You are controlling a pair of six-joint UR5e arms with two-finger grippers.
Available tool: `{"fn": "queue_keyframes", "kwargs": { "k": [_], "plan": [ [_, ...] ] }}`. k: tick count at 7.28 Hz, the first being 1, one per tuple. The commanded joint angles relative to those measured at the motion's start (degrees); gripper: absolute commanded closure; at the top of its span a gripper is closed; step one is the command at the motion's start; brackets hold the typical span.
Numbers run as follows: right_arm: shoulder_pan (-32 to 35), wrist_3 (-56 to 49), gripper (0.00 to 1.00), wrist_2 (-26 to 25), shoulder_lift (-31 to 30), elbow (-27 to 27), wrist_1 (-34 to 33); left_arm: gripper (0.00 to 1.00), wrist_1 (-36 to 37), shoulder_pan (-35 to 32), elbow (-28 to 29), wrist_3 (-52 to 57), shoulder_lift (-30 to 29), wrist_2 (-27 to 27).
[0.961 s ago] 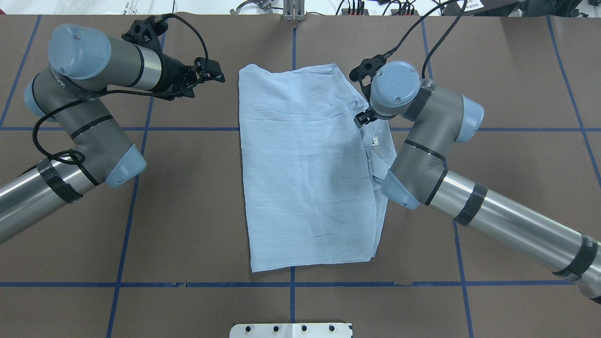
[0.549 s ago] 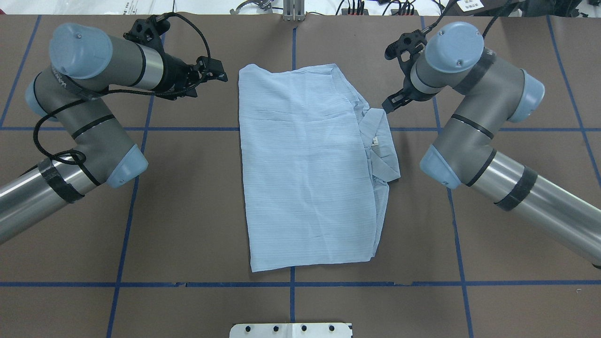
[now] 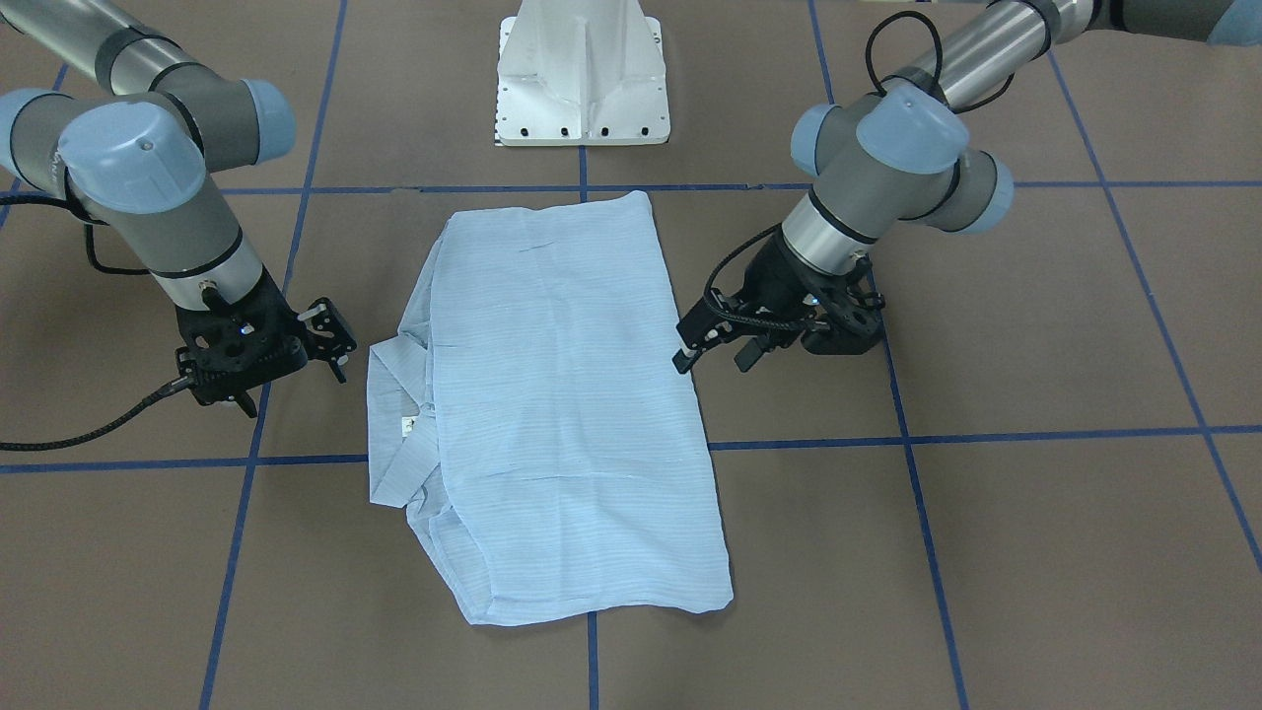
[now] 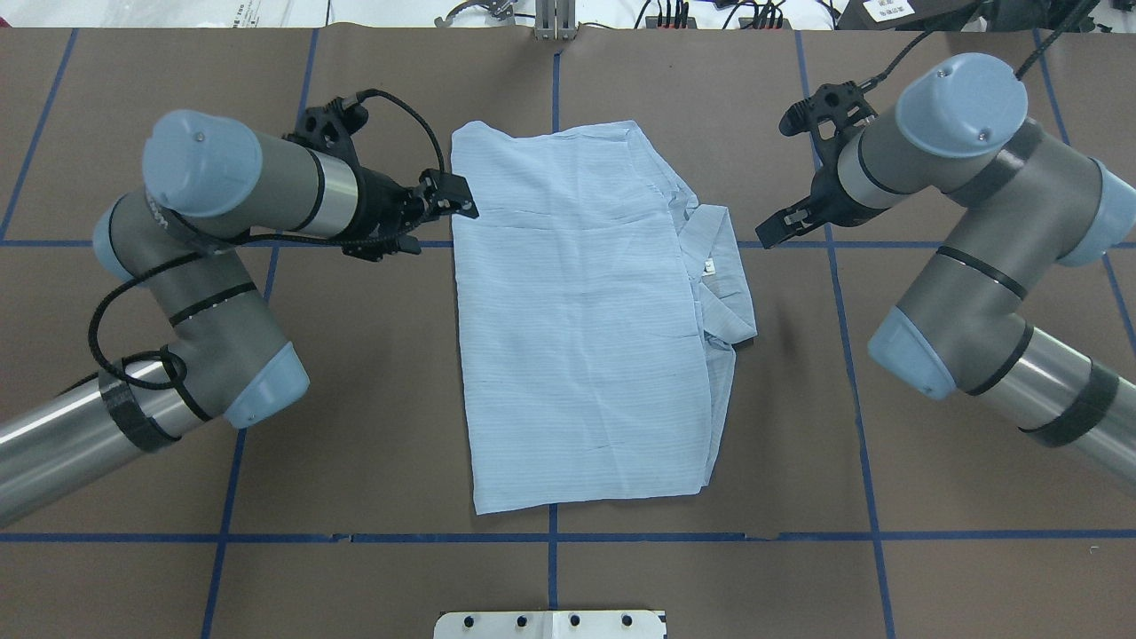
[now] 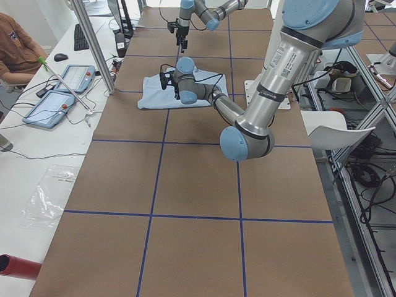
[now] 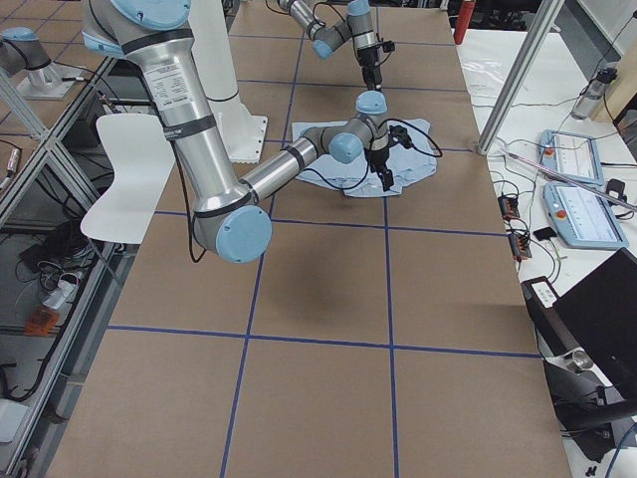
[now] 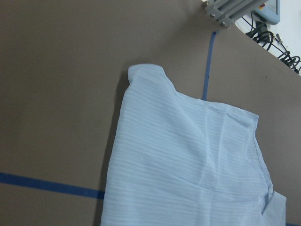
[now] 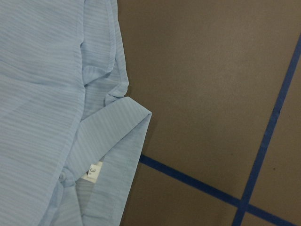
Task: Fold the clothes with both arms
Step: 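Raise the right gripper while the left gripper moves to the near shirt corner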
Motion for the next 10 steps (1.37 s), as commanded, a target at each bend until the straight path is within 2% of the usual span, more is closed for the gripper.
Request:
{"fn": "queue_keyframes", "kwargs": {
  "k": [1, 2, 4, 5, 7, 9, 10],
  "plan": [
    [-0.1, 8.5, 0.00, 6.8, -5.0, 5.7, 0.4, 0.00, 14.5, 9.4, -11.3, -7.5, 1.2, 5.0],
    [-0.1, 11.1, 0.00, 8.9, -7.1, 8.3, 0.4, 0.00, 20.2, 14.9, -16.5, -9.9, 3.0, 7.8],
    [-0.7, 16.6, 0.00, 9.0, -7.6, 9.8, 0.7, 0.00, 25.0, 24.2, -17.4, -16.1, 3.1, 13.3],
    [-1.3, 16.9, 0.00, 8.9, -7.6, 9.8, 0.7, 0.01, 26.2, 27.5, -16.7, -18.0, 3.3, 13.8],
    [-1.5, 17.0, 0.00, 8.9, -7.4, 9.8, 0.7, 0.02, 26.2, 28.3, -12.6, -17.8, 3.1, 15.1],
    [-1.5, 17.0, 0.00, 8.8, -7.1, 9.9, 1.4, 0.11, 26.2, 28.2, -11.4, -17.6, 3.0, 15.5],
    [-1.5, 17.0, 0.00, 8.8, -7.1, 9.9, 1.4, 0.19, 26.2, 28.2, -11.5, -17.8, 3.0, 15.4]
  ]
}}
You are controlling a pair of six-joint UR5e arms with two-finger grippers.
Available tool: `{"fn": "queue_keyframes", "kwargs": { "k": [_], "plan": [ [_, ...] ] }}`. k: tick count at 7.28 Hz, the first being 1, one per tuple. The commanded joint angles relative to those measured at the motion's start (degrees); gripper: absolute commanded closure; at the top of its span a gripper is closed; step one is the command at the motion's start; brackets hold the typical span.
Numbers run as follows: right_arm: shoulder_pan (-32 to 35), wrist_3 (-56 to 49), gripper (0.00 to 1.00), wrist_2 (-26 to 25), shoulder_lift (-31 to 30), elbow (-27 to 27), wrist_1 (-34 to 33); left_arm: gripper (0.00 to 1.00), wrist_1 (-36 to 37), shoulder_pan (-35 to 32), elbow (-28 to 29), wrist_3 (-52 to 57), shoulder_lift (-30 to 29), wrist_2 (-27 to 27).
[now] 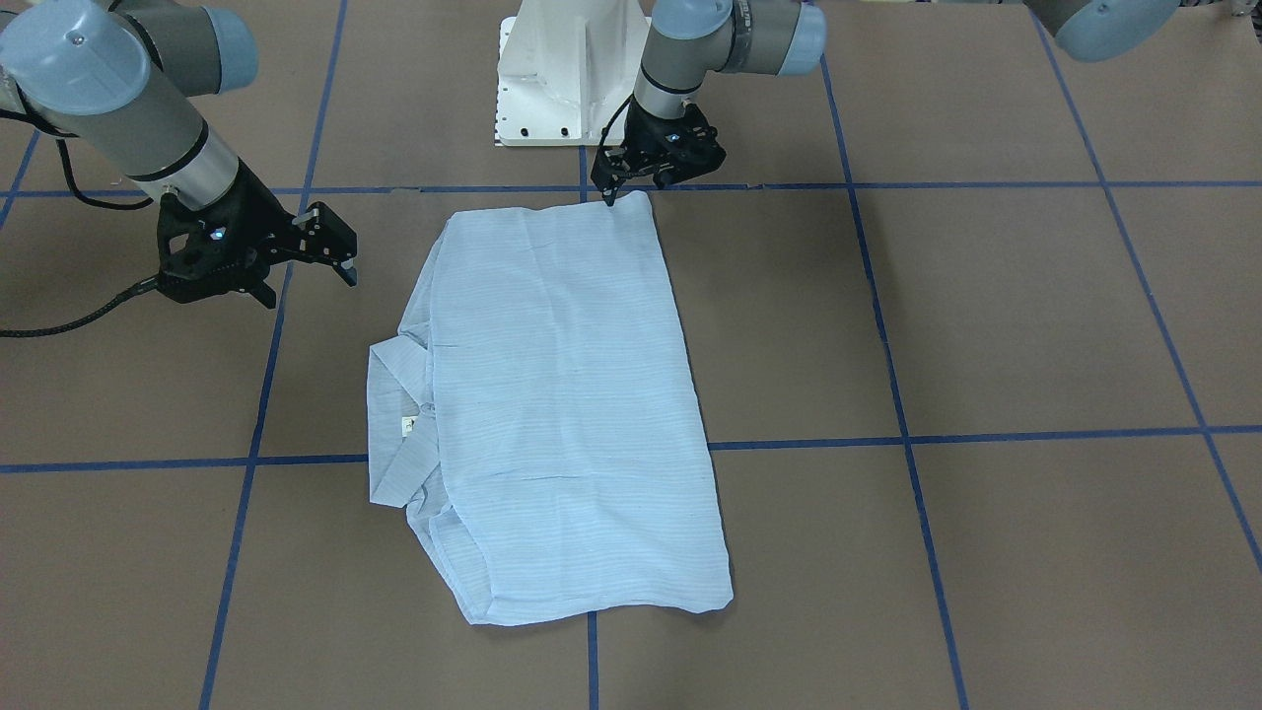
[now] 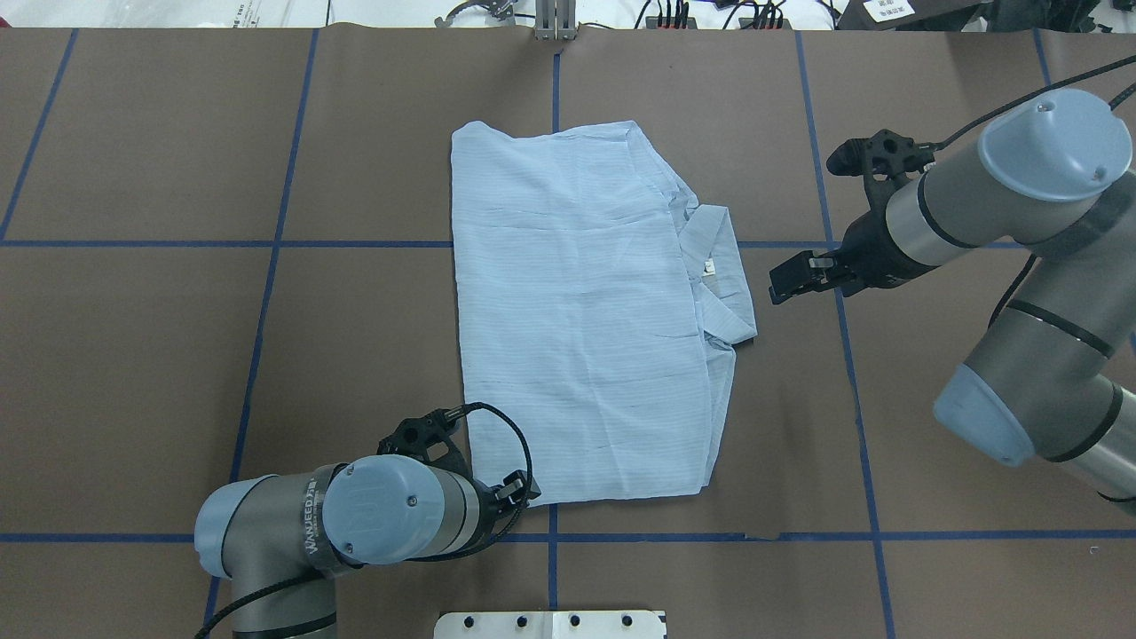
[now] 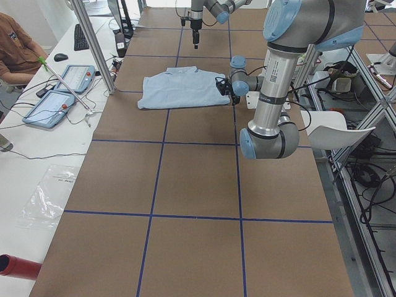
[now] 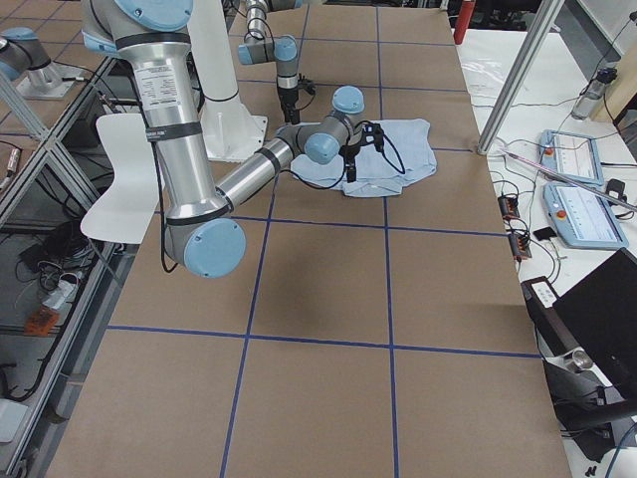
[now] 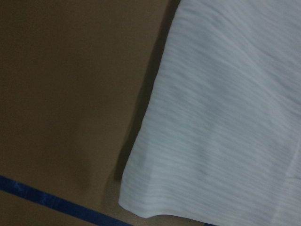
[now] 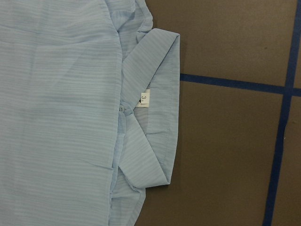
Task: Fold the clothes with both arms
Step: 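Hold the left gripper at the shirt corner nearest the robot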
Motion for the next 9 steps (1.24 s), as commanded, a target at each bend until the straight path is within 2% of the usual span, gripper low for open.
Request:
{"fn": "queue_keyframes", "kwargs": {
  "k": [1, 4, 5, 9],
  "plan": [
    [0.0, 0.0, 0.00, -0.1, 0.1, -0.1, 0.2, 0.30, 0.0, -0.1, 0.2, -0.2, -0.1, 0.0],
    [0.0, 0.0, 0.00, -0.1, 0.1, 0.0, 0.2, 0.35, 0.1, -0.8, 0.2, -0.1, -0.1, -0.1],
    [0.0, 0.0, 0.00, -0.2, 0.1, 0.0, 0.2, 0.40, 0.1, -0.8, 0.2, -0.1, -0.2, -0.1],
    [0.0, -0.1, 0.00, -0.3, 0.0, -0.1, 0.2, 0.41, 0.1, -2.3, 0.0, 0.1, -0.2, -0.1]
  ]
}}
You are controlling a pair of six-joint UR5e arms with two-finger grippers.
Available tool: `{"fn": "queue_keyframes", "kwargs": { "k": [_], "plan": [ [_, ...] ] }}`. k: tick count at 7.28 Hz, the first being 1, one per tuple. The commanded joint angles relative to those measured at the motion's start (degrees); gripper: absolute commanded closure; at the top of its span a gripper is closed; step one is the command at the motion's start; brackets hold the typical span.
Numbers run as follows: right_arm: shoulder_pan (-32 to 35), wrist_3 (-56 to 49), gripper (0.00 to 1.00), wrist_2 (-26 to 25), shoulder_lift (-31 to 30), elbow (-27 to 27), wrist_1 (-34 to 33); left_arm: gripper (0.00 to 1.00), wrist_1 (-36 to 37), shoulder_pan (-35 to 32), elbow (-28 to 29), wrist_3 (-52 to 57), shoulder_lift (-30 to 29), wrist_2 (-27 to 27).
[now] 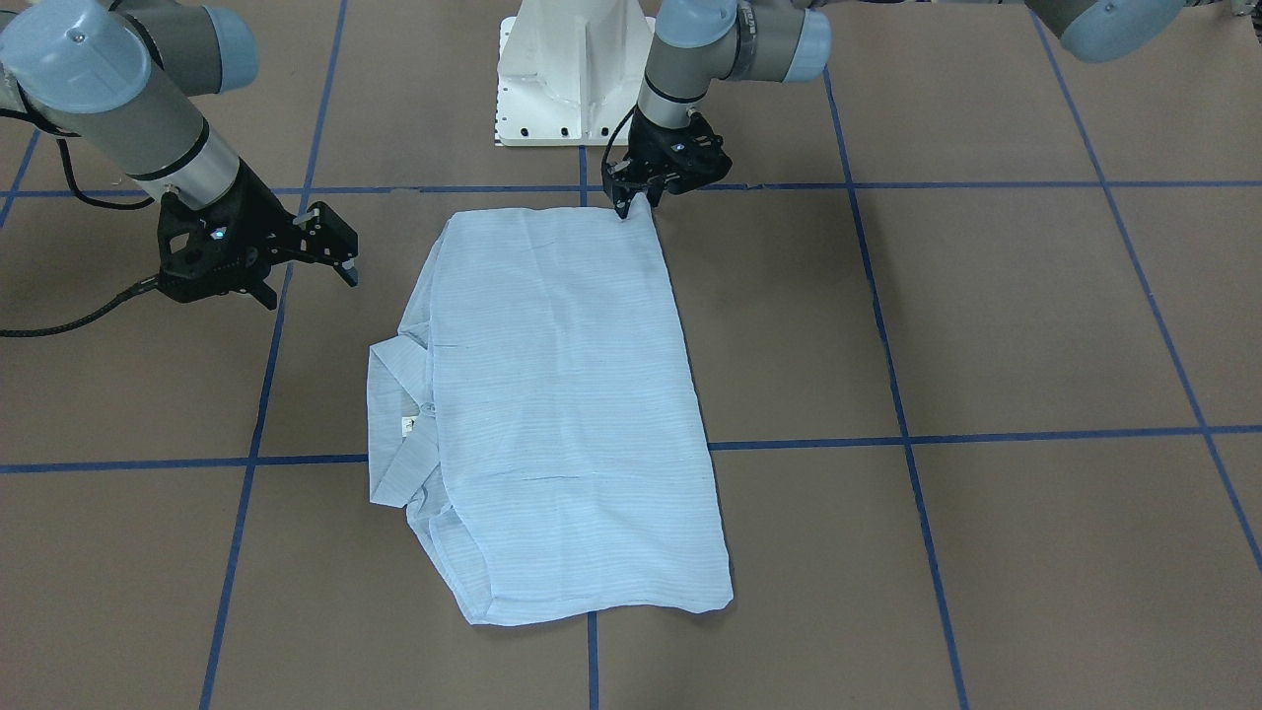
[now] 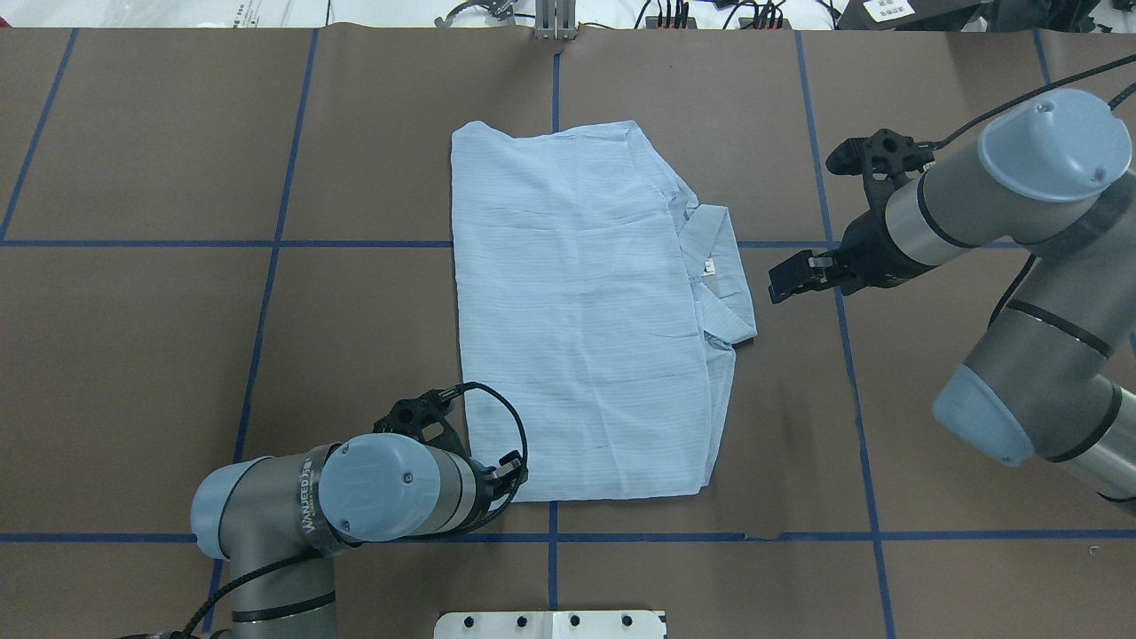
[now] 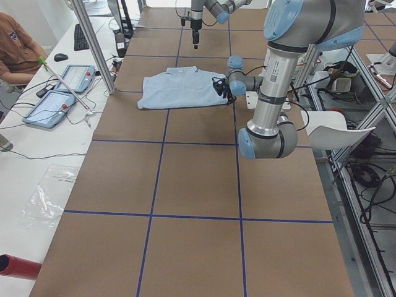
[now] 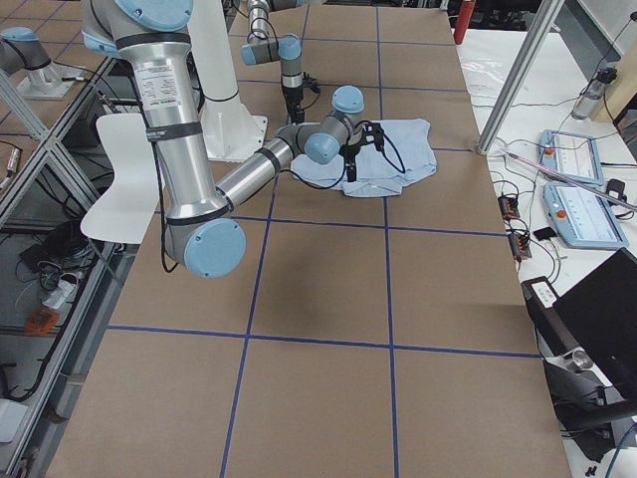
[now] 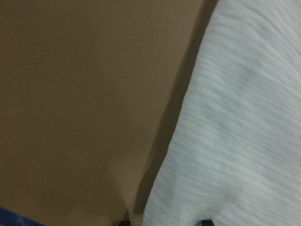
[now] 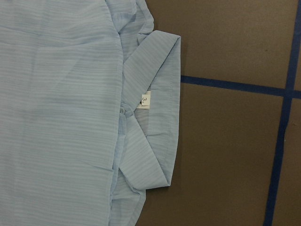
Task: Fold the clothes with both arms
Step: 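Hold the left gripper at the shirt corner nearest the robot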
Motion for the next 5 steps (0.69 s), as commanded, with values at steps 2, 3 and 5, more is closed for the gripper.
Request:
{"fn": "queue_keyframes", "kwargs": {
  "k": [2, 3, 5],
  "plan": [
    [0.0, -0.1, 0.00, 0.0, 0.0, -0.2, 0.0, 0.14, 0.0, -0.1, -0.4, 0.3, 0.1, -0.1],
    [0.0, -0.1, 0.00, 0.0, 0.0, -0.2, 0.0, 0.06, 0.3, 0.0, -0.5, 0.3, 0.0, -0.1],
    [0.0, -0.1, 0.00, -0.1, 0.0, -0.2, 0.0, 0.07, 0.3, 0.0, -0.2, 0.3, -0.2, -0.1]
  ]
}}
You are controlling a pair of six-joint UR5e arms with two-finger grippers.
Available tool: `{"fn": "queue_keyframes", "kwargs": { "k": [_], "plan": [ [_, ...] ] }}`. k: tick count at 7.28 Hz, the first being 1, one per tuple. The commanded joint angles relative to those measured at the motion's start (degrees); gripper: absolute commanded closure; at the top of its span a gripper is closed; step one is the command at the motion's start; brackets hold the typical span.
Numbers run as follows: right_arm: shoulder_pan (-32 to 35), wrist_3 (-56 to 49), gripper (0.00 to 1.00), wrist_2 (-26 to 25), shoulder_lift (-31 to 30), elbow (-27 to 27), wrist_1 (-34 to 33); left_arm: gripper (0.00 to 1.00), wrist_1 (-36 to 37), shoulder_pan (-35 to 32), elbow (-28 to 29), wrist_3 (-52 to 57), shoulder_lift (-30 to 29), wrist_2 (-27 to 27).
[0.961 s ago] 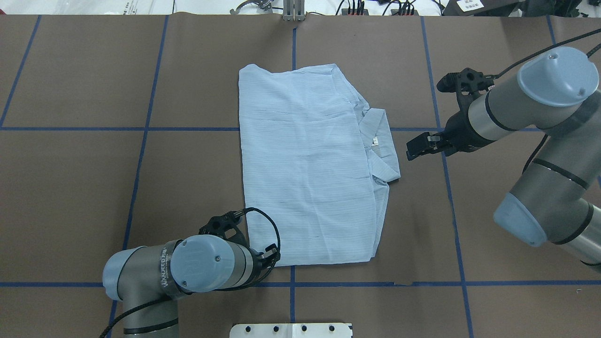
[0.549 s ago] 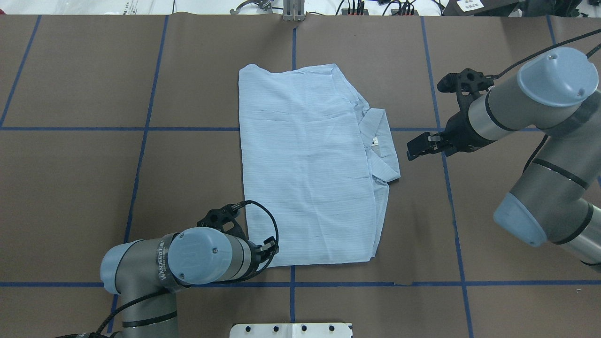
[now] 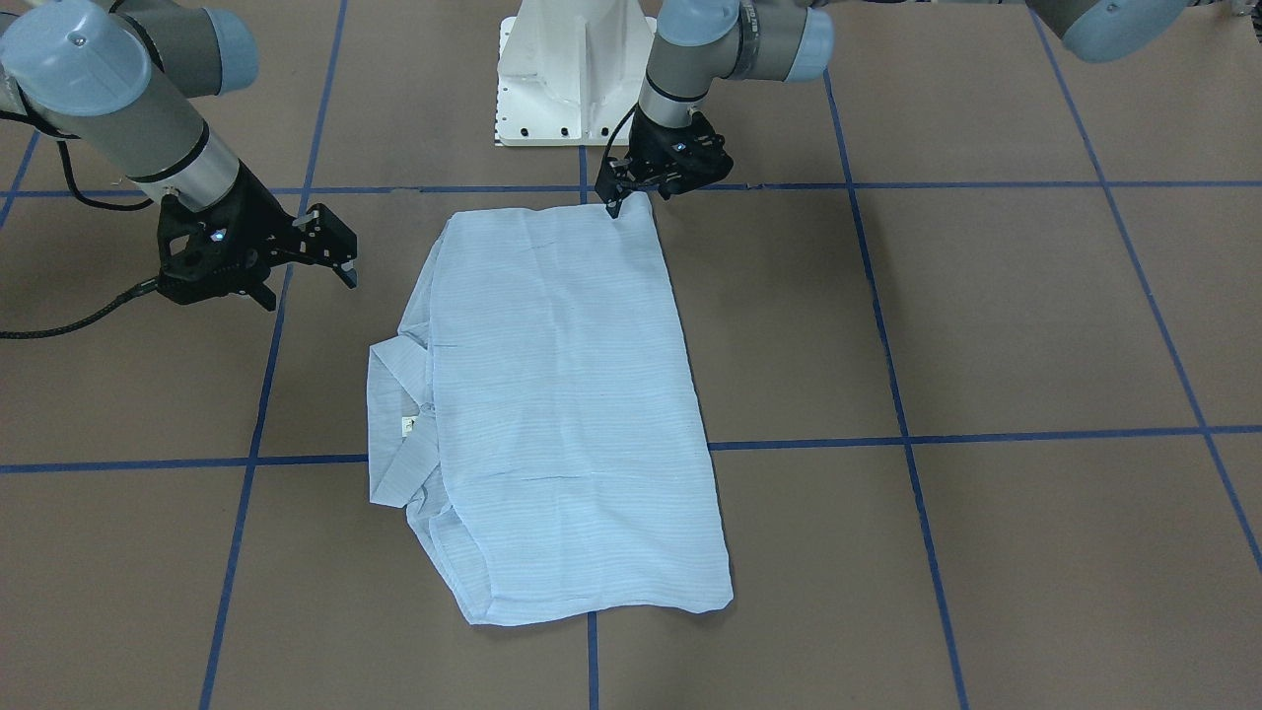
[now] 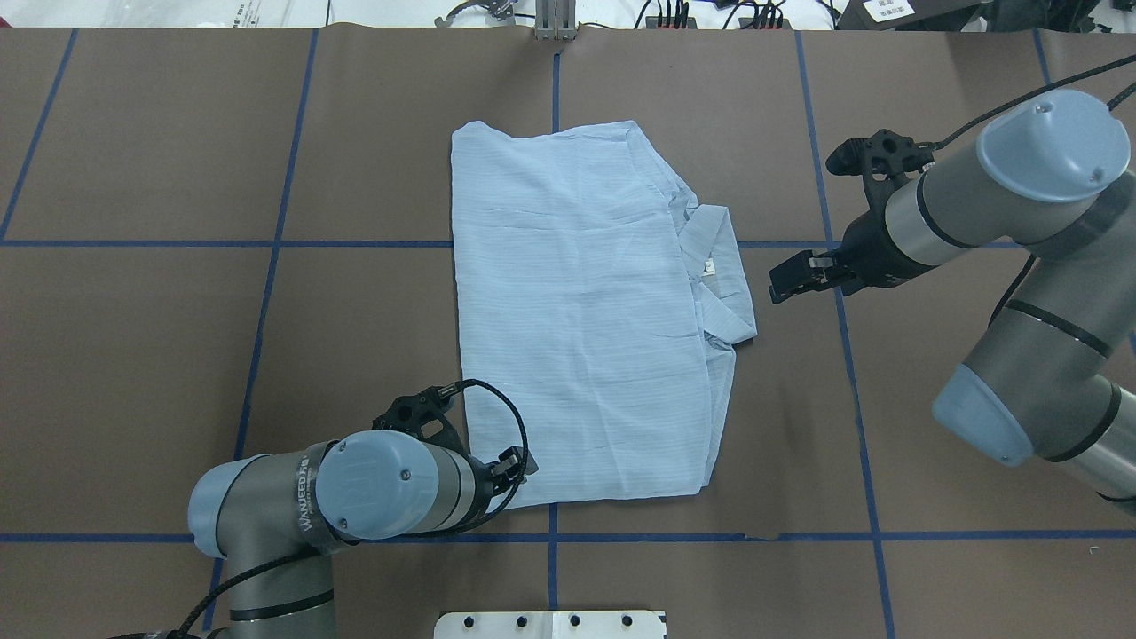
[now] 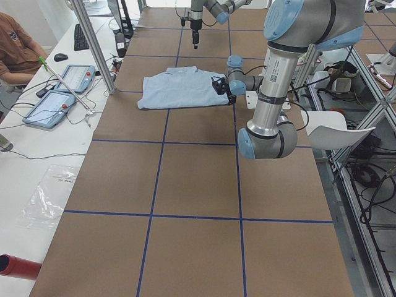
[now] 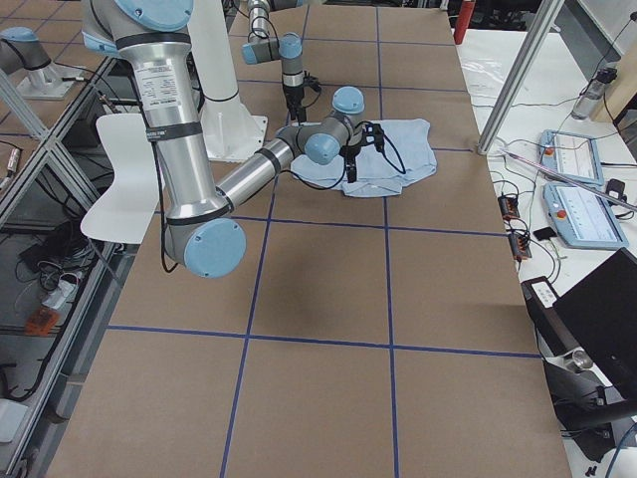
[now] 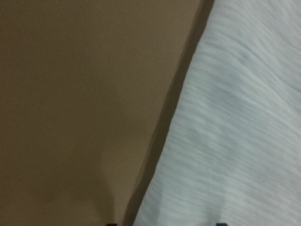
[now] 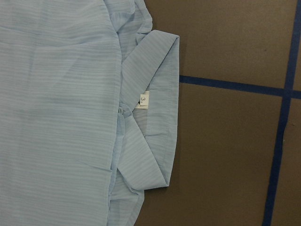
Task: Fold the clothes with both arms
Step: 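Hold the left gripper at the shirt corner nearest the robot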
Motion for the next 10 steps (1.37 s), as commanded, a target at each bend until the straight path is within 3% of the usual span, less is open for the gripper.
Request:
{"fn": "queue_keyframes", "kwargs": {
  "k": [1, 2, 3, 7, 8, 9, 10],
  "plan": [
    [0.0, 0.0, 0.00, -0.1, 0.0, -0.1, 0.0, 0.11, 0.0, 0.0, 0.6, -0.1, -0.2, 0.0],
    [0.0, 0.0, 0.00, -0.2, 0.0, -0.1, 0.0, 0.21, 0.0, 0.0, 0.6, -0.4, -0.3, 0.0],
    [0.0, 0.0, 0.00, -0.2, -0.1, -0.2, 0.0, 0.37, 0.0, 0.0, 0.6, -0.8, -0.4, 0.1],
    [0.0, -0.3, 0.00, -0.2, -0.3, -0.4, 0.0, 0.41, -0.1, 0.1, 0.6, -0.8, -0.4, 0.1],
    [0.0, -0.3, 0.00, -0.2, -0.3, -0.3, 0.0, 0.47, -0.1, 0.1, 0.6, -0.8, -0.5, 0.1],
    [-0.1, -0.2, 0.00, -0.2, -0.3, -0.4, 0.0, 0.94, -0.1, -0.1, 0.1, -1.0, -0.9, 0.1],
    [0.0, -0.3, 0.00, -0.2, -0.4, -0.3, 0.0, 1.00, -0.1, -0.1, 0.2, -1.0, -1.0, 0.1]
  ]
}}
